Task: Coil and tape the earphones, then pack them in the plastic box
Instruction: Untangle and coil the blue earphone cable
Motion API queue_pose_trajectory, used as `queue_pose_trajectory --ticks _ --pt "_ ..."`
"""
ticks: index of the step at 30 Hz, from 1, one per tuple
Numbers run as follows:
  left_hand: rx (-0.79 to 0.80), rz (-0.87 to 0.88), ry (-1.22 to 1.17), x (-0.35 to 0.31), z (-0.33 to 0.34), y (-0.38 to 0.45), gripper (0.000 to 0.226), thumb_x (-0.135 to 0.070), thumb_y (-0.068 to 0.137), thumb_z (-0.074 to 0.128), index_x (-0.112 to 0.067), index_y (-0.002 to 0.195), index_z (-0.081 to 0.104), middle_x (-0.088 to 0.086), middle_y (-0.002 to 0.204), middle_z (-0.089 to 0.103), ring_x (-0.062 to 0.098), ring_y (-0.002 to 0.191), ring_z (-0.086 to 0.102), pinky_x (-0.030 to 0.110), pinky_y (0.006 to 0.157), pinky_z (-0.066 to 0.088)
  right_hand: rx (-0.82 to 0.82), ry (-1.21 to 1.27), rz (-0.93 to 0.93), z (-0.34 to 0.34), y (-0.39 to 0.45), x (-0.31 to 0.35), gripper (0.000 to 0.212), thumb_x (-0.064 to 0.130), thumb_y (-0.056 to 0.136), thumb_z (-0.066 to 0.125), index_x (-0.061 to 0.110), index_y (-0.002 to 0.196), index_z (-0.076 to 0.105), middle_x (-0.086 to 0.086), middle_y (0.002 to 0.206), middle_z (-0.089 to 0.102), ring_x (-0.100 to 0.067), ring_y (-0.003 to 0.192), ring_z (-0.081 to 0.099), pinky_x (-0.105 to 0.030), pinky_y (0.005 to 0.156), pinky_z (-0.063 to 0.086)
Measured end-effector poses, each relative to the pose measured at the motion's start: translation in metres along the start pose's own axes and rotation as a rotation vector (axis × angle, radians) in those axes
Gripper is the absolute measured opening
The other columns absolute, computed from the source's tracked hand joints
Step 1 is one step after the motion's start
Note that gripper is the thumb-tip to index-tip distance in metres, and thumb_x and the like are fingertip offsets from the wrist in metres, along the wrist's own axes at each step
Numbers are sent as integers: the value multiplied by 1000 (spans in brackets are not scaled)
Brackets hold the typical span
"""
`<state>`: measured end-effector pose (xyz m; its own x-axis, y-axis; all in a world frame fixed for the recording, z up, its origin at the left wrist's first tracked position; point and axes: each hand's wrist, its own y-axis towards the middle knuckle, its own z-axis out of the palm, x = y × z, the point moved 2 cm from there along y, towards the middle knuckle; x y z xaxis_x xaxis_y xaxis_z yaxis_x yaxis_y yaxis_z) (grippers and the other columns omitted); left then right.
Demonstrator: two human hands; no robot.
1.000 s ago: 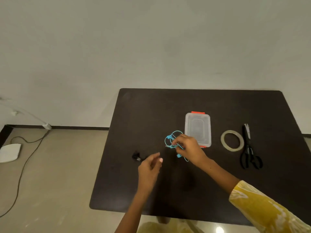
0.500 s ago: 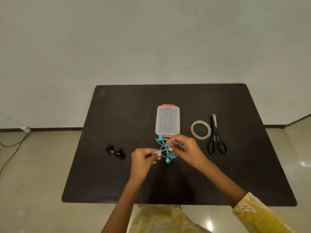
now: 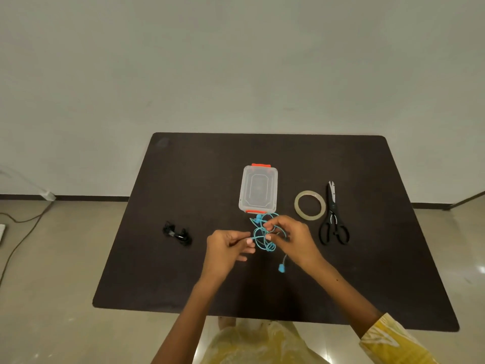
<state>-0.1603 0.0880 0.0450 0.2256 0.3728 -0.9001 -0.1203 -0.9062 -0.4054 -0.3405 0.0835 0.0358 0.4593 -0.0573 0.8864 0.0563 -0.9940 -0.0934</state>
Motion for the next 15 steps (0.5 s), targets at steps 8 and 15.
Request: queue_pose_trajectory --ticks 8,15 --pt "25 43 56 -16 -11 3 13 -7 88 64 -3 98 72 8 79 74 15 74 73 23 62 58 231 -359 137 -22 8 10 16 22 85 69 15 99 75 -1 101 73 -13 94 65 -31 87 52" --pt "139 158 -10 -44 -23 -6 11 -11 86 65 -11 94 74 6 80 75 17 76 73 24 64 57 239 -95 35 -12 -1 61 35 34 80 72 22 113 66 13 107 69 3 100 62 -16 89 49"
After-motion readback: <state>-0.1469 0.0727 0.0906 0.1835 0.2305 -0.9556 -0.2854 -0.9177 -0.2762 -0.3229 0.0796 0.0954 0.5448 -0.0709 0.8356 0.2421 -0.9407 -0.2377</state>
